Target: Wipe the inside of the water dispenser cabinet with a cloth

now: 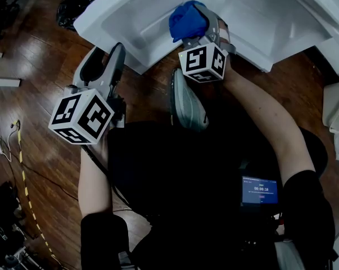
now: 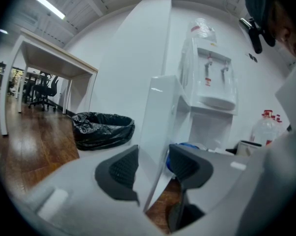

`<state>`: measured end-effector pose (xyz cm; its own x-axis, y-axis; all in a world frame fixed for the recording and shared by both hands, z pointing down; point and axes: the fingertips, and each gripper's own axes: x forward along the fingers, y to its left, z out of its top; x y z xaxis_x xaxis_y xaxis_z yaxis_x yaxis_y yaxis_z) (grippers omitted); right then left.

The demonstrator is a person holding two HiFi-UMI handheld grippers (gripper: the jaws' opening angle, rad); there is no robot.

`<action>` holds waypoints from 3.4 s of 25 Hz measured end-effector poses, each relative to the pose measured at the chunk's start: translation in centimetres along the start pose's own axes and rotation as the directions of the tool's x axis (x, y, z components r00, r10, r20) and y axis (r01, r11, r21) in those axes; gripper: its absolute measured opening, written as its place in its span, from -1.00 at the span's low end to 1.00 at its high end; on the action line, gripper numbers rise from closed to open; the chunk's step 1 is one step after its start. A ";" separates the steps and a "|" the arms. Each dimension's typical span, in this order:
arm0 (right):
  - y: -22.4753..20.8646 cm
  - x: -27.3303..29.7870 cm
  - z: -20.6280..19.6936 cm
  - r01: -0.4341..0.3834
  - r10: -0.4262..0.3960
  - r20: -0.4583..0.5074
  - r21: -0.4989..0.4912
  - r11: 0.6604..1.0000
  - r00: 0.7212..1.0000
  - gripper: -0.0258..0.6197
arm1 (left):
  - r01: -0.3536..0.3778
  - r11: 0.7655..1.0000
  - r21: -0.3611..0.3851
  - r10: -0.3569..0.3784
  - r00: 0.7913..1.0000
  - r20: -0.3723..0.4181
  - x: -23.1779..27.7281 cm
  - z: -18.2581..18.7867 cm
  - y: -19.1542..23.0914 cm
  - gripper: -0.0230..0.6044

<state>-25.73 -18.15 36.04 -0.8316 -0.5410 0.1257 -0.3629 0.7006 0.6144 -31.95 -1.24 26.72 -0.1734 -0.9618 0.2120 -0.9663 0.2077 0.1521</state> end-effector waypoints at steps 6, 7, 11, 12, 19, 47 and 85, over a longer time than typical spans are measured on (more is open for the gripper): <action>9.4 -2.6 6.9 -0.211 0.213 0.132 -0.028 0.977 0.968 -0.05 | -0.002 1.000 -0.007 0.002 1.000 0.003 0.0 0.1 0.1 -0.30; 10.5 -3.0 8.0 -0.228 0.233 0.150 -0.047 0.972 0.961 -0.05 | -0.003 1.000 -0.009 0.004 1.000 0.004 0.0 0.1 0.1 -0.30; 10.7 -2.4 7.5 -0.233 0.242 0.152 -0.079 0.969 0.958 -0.06 | -0.009 1.000 -0.020 0.009 1.000 0.005 0.2 0.1 0.1 -0.30; 10.4 -2.2 6.8 -0.221 0.236 0.144 -0.116 0.968 0.961 -0.06 | -0.009 1.000 -0.021 0.009 1.000 0.004 0.2 0.1 0.1 -0.30; 3.2 0.5 -2.2 -0.085 0.082 -0.057 -0.050 0.995 0.995 -0.06 | -0.003 1.000 -0.018 0.003 1.000 0.003 0.1 -0.1 0.2 -0.30; 4.2 2.1 -8.4 -0.169 0.225 -0.364 0.181 0.969 0.904 -0.06 | 0.003 1.000 -0.028 -0.003 1.000 0.002 0.2 0.2 0.0 -0.29; -18.7 -6.4 4.7 0.184 -0.346 0.187 0.573 0.799 0.920 -0.08 | 0.024 0.999 -0.034 -0.024 1.000 0.000 0.0 -0.5 0.0 -0.29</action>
<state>-15.58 -25.56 20.10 -0.7179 -0.6528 -0.2420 -0.6836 0.7267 0.0678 -31.84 -1.14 27.21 -0.1498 -0.9665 0.2082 -0.9632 0.1902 0.1901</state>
